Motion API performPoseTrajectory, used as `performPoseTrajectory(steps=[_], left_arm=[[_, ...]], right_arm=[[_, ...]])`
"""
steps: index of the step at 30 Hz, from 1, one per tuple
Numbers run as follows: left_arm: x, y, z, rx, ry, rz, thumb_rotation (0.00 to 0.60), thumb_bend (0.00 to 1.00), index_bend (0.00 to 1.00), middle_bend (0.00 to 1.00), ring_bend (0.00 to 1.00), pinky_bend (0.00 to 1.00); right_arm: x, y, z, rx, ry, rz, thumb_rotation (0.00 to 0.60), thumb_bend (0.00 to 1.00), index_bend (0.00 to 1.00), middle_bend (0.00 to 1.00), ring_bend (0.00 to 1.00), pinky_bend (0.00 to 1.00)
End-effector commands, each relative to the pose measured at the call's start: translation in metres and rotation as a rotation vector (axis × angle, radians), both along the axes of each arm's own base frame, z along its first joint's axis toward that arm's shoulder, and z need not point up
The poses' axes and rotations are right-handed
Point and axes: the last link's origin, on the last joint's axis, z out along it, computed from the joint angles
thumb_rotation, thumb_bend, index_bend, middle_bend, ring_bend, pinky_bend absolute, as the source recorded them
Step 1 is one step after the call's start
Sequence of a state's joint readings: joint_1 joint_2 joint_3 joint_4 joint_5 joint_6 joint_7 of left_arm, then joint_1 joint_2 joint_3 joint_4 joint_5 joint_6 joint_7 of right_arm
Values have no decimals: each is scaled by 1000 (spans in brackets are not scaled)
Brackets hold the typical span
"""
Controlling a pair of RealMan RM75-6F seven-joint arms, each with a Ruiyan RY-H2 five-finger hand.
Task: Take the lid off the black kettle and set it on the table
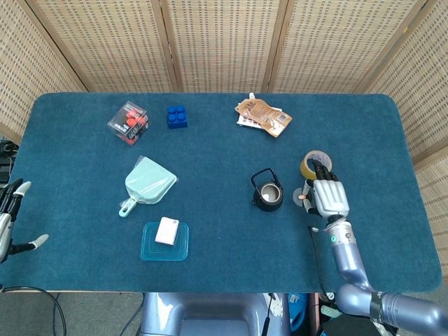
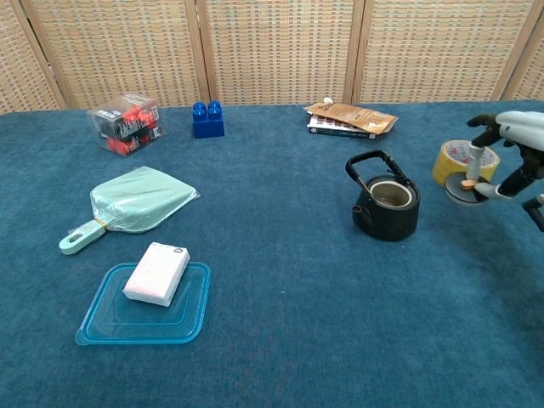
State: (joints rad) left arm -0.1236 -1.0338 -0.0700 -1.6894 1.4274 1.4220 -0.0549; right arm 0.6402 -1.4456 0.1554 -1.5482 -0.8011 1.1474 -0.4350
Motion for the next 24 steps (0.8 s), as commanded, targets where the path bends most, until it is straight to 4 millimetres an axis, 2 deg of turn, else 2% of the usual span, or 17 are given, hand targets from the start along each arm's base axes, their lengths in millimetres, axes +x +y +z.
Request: performPoseTrajectory(steps=[1,6,8,10,11,12,14,17,20,24], left_arm=[[0,0,0,0,1,0,600,95,0,0,0,0],[-1,0,-1,-1,4,6,600,95,0,0,0,0],[-1,1,-1,-2,5,7,600,95,0,0,0,0],[-1,1,-2,-3,5,8,600,95,0,0,0,0],[-1,1,-2,-4,6,8,600,95,0,0,0,0],[-1,1,-2,-3,6,9,600,94,0,0,0,0],[-1,1,-1,2,3,9,600,95,0,0,0,0],[-1,0,0,4,1,8,600,95,0,0,0,0],[-1,-1,1,9,-2,6,600,95,0,0,0,0],[-1,-3,2,13,-6,3,600,95,0,0,0,0]], right_arm=[[-27,5,-13,38,12,-28,600,593,674,18,0,185],[-36,2,-18,47,7,-46,600,583,657,2,0,185],[-39,2,-19,55,5,-50,600,445,557,0,0,185],[-40,3,-20,67,10,-52,600,166,348,0,0,185],[-42,3,-19,79,27,-52,600,84,260,0,0,185],[-43,2,-19,83,34,-51,600,55,217,0,0,185],[-36,2,-11,58,6,-30,600,18,146,0,0,185],[-26,7,6,11,-11,26,600,1,135,0,0,185],[-18,21,26,-36,-54,90,600,0,135,0,0,185],[-26,58,58,-102,-81,212,600,0,130,0,0,142]])
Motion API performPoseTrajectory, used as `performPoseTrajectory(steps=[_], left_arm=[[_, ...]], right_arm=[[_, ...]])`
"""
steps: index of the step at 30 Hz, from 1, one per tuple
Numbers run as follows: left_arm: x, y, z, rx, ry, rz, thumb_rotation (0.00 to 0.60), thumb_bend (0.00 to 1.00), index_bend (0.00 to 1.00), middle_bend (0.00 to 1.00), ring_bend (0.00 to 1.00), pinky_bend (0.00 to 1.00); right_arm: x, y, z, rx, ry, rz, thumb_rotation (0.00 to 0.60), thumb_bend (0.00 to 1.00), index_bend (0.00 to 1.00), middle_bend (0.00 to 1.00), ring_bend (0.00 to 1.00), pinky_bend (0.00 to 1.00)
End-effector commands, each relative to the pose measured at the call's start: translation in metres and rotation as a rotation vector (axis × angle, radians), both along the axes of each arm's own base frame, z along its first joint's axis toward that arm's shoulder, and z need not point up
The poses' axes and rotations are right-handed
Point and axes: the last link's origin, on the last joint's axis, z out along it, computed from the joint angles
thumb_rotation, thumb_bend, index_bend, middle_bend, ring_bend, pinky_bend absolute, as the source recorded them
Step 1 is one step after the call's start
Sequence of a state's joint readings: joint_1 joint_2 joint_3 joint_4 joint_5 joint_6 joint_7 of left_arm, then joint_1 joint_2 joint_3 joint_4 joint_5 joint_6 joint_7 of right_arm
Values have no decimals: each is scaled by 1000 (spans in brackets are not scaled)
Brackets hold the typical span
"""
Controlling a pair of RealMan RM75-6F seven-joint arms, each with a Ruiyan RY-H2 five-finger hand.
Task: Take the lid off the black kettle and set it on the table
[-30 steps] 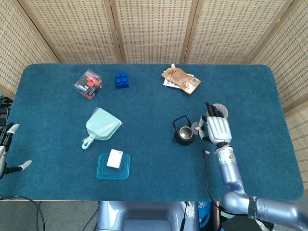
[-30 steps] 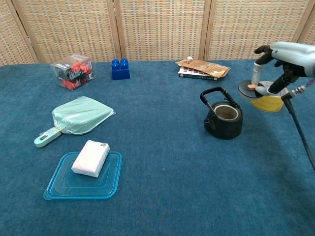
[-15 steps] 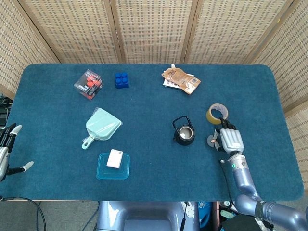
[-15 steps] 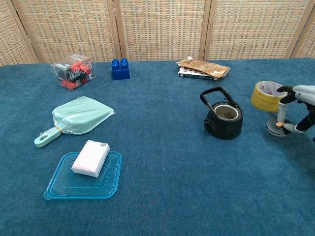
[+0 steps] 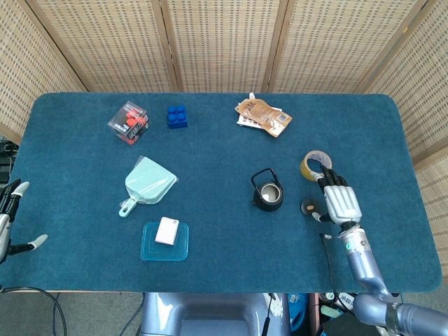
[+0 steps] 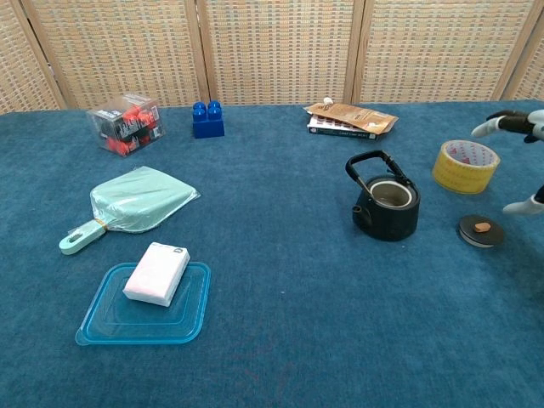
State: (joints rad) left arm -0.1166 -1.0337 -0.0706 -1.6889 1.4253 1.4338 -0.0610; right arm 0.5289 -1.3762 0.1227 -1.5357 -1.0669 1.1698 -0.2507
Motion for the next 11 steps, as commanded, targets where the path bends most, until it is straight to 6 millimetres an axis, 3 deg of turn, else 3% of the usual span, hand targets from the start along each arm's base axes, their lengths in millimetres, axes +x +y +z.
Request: performPoseTrajectory(steps=[1,6,11], left_arm=[[0,-1,0,0,-1,-2,600,95,0,0,0,0],[1,-3,-1,-3,1,-13,600,95,0,0,0,0],[1,-3,-3,-10,2,-16,600,94,0,0,0,0]], right_arm=[[-10,45,39,-85,-49,128,600,0,124,0,0,126],[-38,88,56,-178,-44,188,600,0,63,0,0,81],[-55,114,64,-191,6,165,600,0,0,0,0,53]])
